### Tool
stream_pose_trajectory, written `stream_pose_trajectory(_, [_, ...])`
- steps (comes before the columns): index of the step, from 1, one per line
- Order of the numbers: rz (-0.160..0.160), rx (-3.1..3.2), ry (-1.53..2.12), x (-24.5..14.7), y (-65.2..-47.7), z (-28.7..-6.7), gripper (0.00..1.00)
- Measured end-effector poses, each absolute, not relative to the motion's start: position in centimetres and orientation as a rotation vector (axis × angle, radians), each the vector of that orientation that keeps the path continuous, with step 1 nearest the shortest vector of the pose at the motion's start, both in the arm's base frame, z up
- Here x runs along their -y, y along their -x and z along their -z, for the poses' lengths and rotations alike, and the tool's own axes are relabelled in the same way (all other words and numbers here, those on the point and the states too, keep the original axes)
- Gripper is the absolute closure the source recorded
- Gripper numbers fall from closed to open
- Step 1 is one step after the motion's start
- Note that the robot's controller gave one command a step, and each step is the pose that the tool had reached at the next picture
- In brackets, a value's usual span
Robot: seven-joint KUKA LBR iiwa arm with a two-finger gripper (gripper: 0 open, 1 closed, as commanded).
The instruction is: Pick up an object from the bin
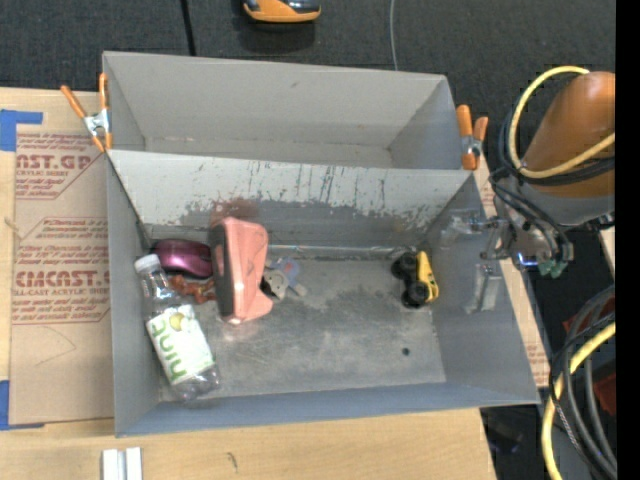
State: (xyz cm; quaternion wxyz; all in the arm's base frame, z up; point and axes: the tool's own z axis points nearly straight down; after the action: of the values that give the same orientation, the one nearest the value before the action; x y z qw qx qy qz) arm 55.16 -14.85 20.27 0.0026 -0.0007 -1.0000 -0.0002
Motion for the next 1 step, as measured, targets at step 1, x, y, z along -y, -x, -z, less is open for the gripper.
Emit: stream_pose_trajectory(1, [-0.002, 3.144, -0.001, 14.79, -55.35, -20.72, 0.00])
